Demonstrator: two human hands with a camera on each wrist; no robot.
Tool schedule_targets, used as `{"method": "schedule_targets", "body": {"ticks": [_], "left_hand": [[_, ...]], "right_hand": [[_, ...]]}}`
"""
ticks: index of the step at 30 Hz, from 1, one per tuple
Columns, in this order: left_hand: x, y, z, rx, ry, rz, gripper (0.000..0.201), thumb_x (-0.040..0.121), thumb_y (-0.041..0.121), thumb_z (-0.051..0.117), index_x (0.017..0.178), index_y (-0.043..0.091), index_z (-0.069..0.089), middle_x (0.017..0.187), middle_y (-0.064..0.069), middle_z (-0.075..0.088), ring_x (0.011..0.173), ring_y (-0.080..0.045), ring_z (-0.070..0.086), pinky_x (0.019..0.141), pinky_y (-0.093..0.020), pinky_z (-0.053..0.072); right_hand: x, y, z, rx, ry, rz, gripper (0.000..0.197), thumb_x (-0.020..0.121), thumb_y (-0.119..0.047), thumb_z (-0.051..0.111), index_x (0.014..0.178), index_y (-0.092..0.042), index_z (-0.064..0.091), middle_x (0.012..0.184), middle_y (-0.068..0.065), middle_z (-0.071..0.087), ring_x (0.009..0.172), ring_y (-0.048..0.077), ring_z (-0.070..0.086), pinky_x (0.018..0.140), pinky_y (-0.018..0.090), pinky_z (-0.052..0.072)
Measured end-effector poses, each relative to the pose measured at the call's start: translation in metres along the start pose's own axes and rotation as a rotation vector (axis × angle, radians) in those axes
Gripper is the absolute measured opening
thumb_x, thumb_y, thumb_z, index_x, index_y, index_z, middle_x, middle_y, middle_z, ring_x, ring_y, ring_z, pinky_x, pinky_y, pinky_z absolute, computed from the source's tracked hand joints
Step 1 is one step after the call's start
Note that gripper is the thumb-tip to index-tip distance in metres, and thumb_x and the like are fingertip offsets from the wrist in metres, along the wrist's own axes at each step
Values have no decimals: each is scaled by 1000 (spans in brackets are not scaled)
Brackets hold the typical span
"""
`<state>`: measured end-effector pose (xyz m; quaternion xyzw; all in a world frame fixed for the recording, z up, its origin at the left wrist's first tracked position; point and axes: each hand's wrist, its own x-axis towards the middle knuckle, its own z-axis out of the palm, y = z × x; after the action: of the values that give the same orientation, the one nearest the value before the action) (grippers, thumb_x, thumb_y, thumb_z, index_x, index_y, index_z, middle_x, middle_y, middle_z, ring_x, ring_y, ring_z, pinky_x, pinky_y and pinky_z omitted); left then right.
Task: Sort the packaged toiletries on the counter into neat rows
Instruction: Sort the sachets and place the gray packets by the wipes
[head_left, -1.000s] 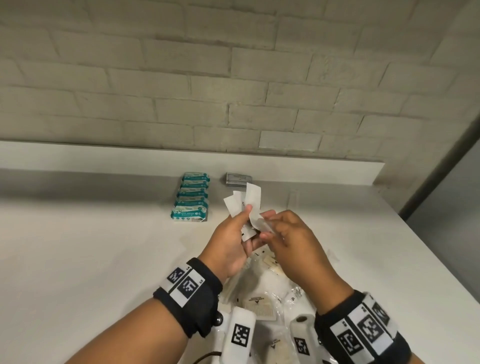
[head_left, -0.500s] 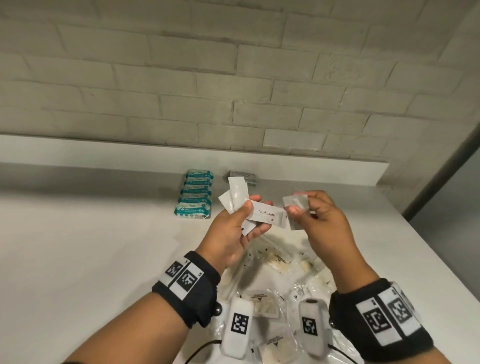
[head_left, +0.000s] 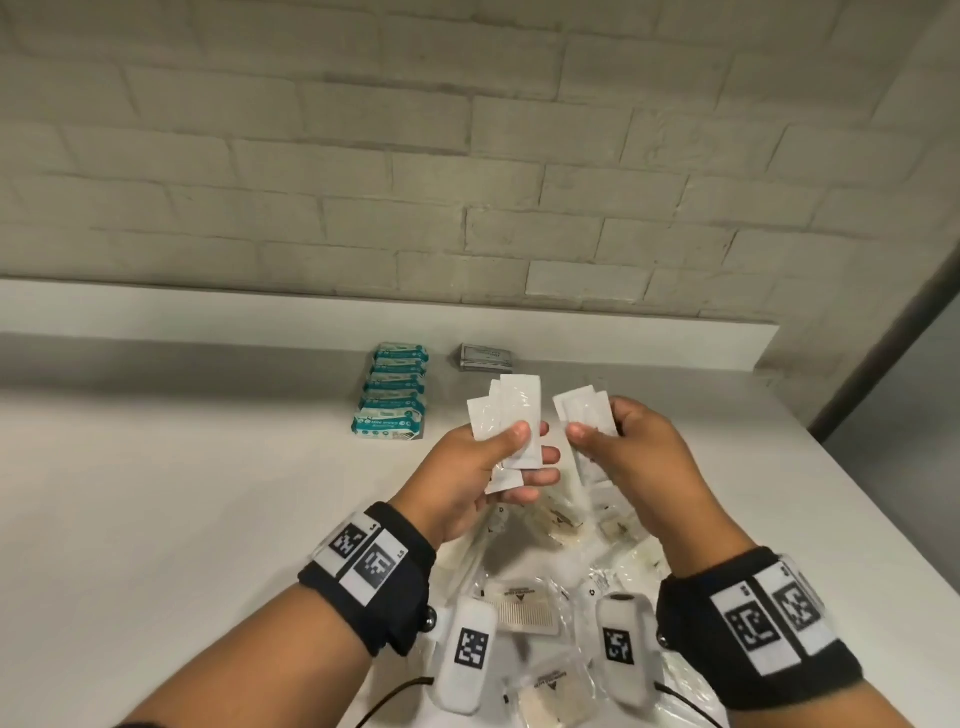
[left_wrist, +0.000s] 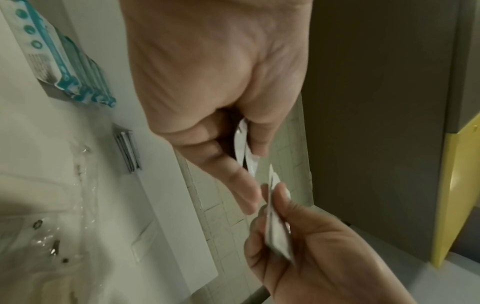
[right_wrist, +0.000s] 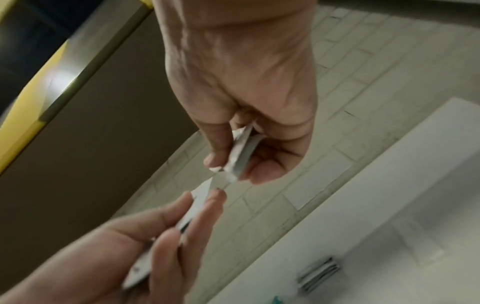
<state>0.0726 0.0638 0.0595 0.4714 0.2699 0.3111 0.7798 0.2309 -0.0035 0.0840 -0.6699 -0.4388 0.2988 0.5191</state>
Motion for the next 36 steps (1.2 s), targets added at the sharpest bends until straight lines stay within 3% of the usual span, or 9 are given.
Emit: {"method": "schedule_targets", "body": {"ticks": [3, 5, 10, 15, 21, 28, 30, 32, 36], "left_hand": [[-1, -2, 4, 99, -21, 15, 20, 92, 24, 60, 109, 15, 66, 91, -4, 75, 73, -22, 73, 51, -20, 52], [0, -4, 8, 127, 2, 21, 17, 93, 26, 59, 107, 17, 64, 89, 0, 73, 69, -21, 72, 46, -19, 47], [6, -6, 4, 181, 93, 100, 17, 97, 28, 53, 110, 23, 63, 109, 0, 71, 63, -11, 65, 49, -19, 40], [7, -10, 12, 159, 3, 92, 20, 99, 26, 49, 109, 17, 63, 92, 4, 72, 63, -12, 64, 50, -21, 40], [7, -9, 4, 92, 11, 86, 10, 92, 9, 59, 102, 9, 63, 75, 1, 66, 60, -12, 61, 46, -19, 41], [7, -11, 2, 124, -30, 71, 21, 96, 14, 55, 115, 9, 60, 88, -3, 68, 67, -14, 67, 51, -20, 46], [9, -11, -1, 71, 49, 61, 20, 96, 18, 54, 114, 10, 59, 101, -4, 68, 70, -15, 68, 52, -20, 48], [10, -9, -7, 103, 112, 29, 15, 96, 22, 55, 103, 10, 62, 94, -2, 64, 67, -14, 66, 49, -19, 46], [6, 1, -18, 416, -103, -92, 11, 92, 20, 62, 93, 9, 66, 70, 1, 62, 54, -10, 62, 43, -16, 38]], "right_hand": [[0, -7, 4, 227, -138, 45, 18, 87, -6, 66, 104, -6, 69, 98, 13, 74, 85, 23, 71, 79, 35, 55], [1, -9, 8, 222, -81, 45, 15, 86, -7, 66, 100, -5, 70, 94, 15, 75, 83, 28, 71, 79, 39, 55], [2, -12, 1, -257, 241, -125, 11, 86, -20, 64, 78, -13, 62, 73, 4, 65, 64, 21, 59, 55, 26, 43], [-6, -6, 21, -518, 110, -220, 19, 89, -26, 59, 78, -12, 64, 82, 2, 59, 74, 19, 56, 59, 26, 41], [-7, -10, 11, -30, 21, -44, 9, 92, -19, 61, 95, -20, 69, 83, -3, 74, 71, 4, 69, 59, 13, 50], [-3, -1, 14, -89, -1, -42, 7, 88, -22, 66, 93, -18, 71, 94, 5, 71, 82, 18, 69, 66, 25, 49], [-3, 0, 10, -9, 58, -25, 10, 92, -20, 62, 100, -17, 68, 89, 1, 73, 79, 13, 69, 62, 22, 47], [0, 1, 2, 43, 98, -31, 7, 91, -17, 62, 96, -19, 66, 80, -5, 72, 66, 1, 67, 58, 18, 44], [7, -6, -4, 83, -51, -1, 9, 84, -9, 70, 90, -14, 68, 69, -6, 69, 56, 2, 61, 51, 14, 44]]}}
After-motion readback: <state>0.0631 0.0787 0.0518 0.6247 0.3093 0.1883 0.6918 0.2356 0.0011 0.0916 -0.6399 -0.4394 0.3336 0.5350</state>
